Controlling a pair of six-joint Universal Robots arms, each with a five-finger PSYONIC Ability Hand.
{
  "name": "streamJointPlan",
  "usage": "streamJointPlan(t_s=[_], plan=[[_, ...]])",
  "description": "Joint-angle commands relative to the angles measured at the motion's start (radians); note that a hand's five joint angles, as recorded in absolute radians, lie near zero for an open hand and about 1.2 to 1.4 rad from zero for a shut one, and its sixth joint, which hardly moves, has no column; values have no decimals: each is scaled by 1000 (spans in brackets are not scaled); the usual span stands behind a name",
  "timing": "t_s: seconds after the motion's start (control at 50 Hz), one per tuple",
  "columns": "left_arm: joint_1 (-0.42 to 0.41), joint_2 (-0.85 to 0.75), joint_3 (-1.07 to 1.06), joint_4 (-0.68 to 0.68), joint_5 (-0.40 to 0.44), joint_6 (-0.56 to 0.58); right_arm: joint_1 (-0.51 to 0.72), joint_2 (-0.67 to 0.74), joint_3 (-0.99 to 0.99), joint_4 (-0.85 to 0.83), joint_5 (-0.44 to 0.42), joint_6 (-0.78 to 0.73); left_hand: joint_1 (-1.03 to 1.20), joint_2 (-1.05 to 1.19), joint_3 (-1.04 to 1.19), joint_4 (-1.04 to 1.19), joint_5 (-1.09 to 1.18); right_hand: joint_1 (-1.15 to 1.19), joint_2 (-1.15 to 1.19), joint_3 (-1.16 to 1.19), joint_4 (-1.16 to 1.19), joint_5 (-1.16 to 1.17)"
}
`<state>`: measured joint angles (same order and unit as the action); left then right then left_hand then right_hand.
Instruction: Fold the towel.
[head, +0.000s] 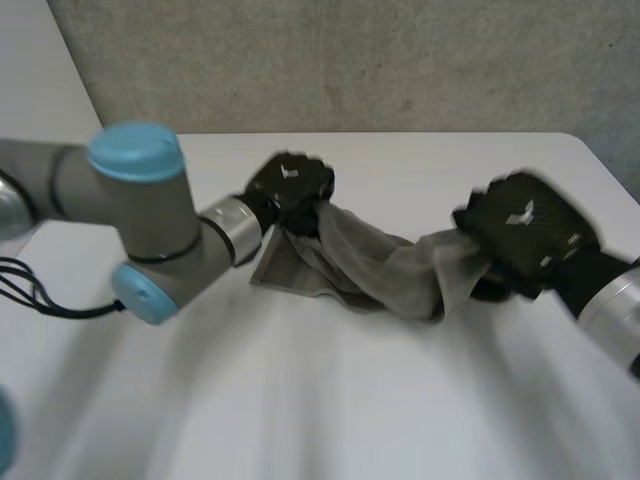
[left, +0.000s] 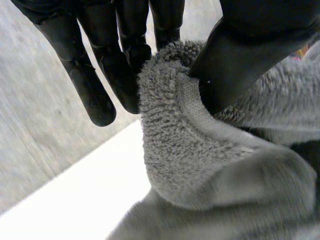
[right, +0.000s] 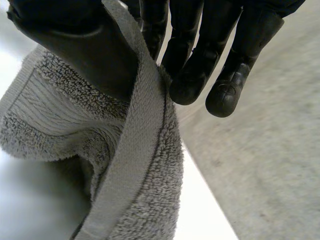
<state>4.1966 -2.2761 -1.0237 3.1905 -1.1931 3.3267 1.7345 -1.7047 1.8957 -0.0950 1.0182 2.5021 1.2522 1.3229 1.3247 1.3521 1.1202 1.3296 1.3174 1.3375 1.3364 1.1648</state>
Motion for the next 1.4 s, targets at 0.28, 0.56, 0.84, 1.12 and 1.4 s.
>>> streamJointPlan(t_s=[0.28,0.56,0.84,1.12,1.4], plan=[[146,442,-341,-179,4,-76,-173,253,-446,827,-55,-183,144,73,72,44,101,67,79,59,60,57],[194,219,-99,-247,-6,-19,105,488,-756,649,-40,-94,144,73,72,44,101,67,79,59,60,57],[244,198,608,-1,-108,-273,108,453,-1020,-448,22,796,144,73,72,44,101,67,79,59,60,57],[368,360,-86,-4,144,-420,37,392,-796,96,-308,539,144,73,72,44,101,67,79,59,60,57],[366,423,-669,-12,152,74,-1,407,-457,554,-164,-223,144,73,72,44,101,67,79,59,60,57]])
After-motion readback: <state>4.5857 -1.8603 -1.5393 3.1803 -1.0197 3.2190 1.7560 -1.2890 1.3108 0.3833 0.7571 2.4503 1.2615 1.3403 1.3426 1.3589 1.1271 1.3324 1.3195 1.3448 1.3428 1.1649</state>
